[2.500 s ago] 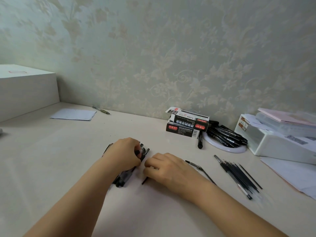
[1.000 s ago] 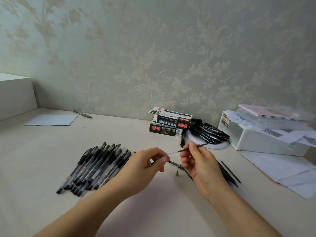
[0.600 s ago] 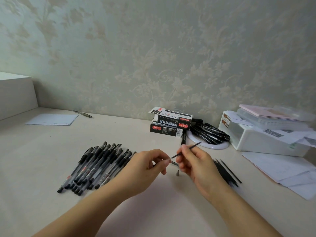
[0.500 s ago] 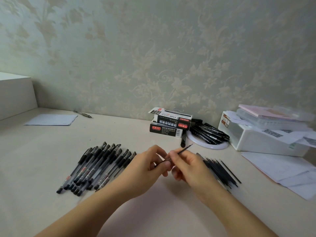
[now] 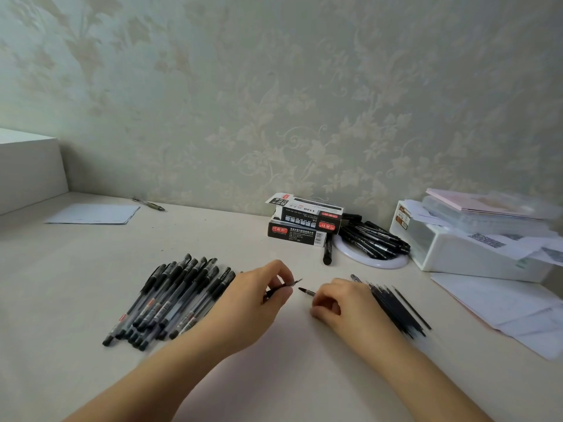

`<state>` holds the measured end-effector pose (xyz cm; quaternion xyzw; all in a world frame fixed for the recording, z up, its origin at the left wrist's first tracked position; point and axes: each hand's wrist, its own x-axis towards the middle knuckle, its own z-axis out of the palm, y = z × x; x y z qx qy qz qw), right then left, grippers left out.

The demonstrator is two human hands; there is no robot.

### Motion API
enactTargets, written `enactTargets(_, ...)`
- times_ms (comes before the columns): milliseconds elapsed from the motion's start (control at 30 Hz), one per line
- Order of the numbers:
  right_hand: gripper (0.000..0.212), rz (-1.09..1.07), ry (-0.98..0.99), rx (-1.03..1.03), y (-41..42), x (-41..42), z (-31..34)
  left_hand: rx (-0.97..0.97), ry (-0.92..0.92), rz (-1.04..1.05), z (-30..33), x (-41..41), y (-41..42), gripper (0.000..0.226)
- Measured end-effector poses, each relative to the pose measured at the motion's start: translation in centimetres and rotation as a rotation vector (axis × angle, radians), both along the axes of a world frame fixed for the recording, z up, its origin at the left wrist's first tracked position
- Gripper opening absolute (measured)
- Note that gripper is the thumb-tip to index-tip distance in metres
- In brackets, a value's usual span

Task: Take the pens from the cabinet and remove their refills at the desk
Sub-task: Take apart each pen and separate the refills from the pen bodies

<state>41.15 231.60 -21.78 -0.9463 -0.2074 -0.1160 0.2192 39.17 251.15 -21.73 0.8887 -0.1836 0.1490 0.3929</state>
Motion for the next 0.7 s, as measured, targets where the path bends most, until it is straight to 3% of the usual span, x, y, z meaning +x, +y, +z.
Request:
enactTargets(100,0.004,-0.024,-0.012,0.077,0.2,-0.1,0.1,0.094,-0.003,0.004,-0.3,0.1,0.2,0.004)
enactTargets(233,0.008,-0.073,0.099,0.614,0.5,-0.1,0.5,0.138,-0.003,0.003,-0.5,0.3,0.3,0.005)
enactTargets(300,0.011,-0.003,0.198,0.765,0.6,-0.2,0.7,0.137,-0.008,-0.007,-0.5,0.3,0.2,0.006)
enactTargets(500,0.015,0.082,0.263,0.679,1.0,-0.5,0.6,0.114,-0.017,-0.042,-0.4,0.2,0.0,0.007)
enactTargets(700,0.015,0.076,0.214,0.759,0.3,-0.4,1.1,0.080,-0.006,-0.031,-0.5,0.4,0.3,0.009)
